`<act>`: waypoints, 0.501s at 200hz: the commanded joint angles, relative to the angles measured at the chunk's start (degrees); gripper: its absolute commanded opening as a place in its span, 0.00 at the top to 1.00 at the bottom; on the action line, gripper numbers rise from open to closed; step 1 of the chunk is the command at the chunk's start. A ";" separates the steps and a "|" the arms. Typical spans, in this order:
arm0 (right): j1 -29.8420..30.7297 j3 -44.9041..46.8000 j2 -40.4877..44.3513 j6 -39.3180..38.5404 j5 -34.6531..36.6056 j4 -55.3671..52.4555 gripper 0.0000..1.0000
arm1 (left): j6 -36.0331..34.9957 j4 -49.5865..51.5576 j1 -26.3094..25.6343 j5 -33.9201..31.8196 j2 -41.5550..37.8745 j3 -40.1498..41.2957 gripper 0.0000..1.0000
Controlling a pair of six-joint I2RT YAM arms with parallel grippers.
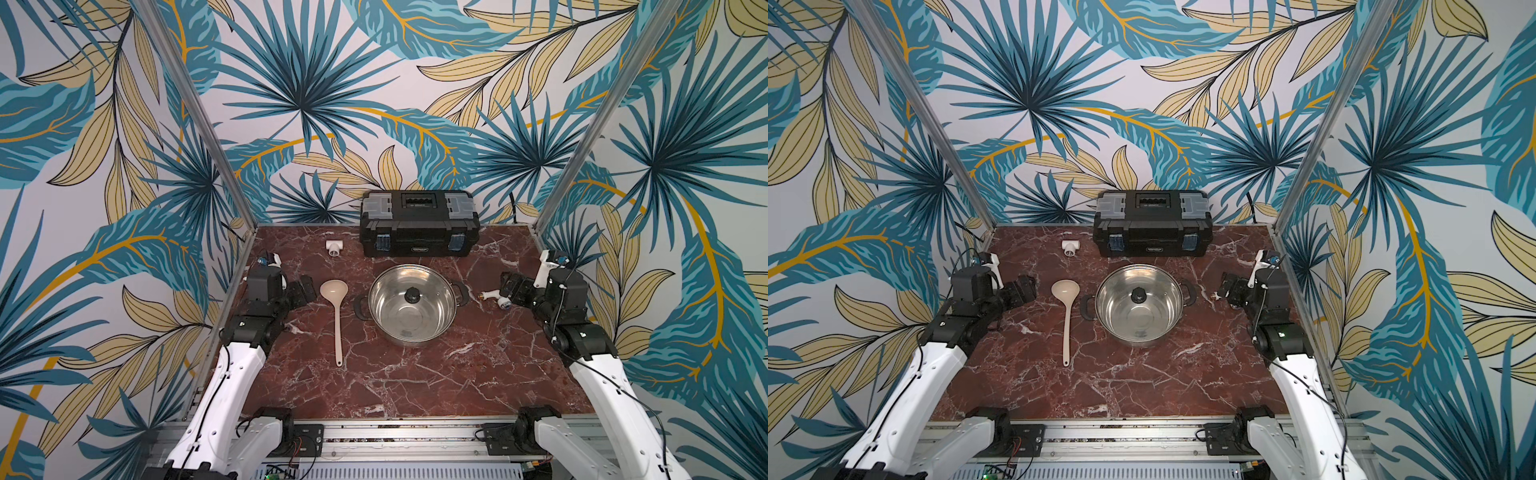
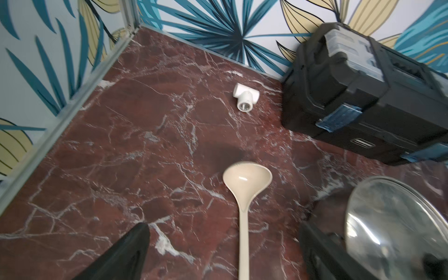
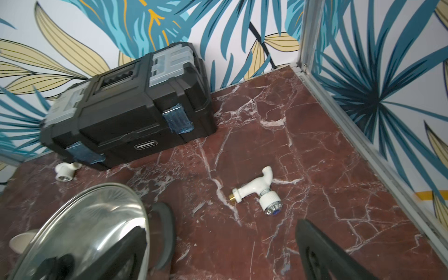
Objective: Stir the soup with a spoon
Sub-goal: Pick up the lid from the pan.
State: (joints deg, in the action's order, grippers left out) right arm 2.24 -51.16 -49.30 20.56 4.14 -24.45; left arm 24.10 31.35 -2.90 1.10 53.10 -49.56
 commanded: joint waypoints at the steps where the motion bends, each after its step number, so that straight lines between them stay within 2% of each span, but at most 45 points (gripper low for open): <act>1: 0.34 -2.78 1.65 2.61 -7.74 -9.86 0.00 | 2.63 11.10 -1.24 8.79 -4.74 -2.99 0.00; 28: 1.77 -6.32 1.47 4.34 -9.86 -13.91 0.01 | 3.19 15.17 -3.22 13.27 -10.16 -3.52 0.00; 60: 5.59 -8.96 0.12 6.15 -9.60 -15.39 0.06 | 3.98 19.58 -5.46 13.48 -14.26 -3.70 0.00; 75: 8.80 -10.75 -1.89 6.60 -7.87 -16.00 0.08 | 3.99 21.15 -6.42 13.47 -14.52 -3.75 0.00; 100: 17.71 -15.09 -7.34 6.08 -1.98 -17.51 0.10 | 5.38 21.21 -10.41 12.68 -13.94 -2.90 0.00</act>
State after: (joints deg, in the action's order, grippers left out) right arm 13.67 -62.76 -52.75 26.09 -2.57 -39.27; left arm 28.05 50.00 -10.13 13.50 38.85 -50.85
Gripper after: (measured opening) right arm 0.900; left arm 0.999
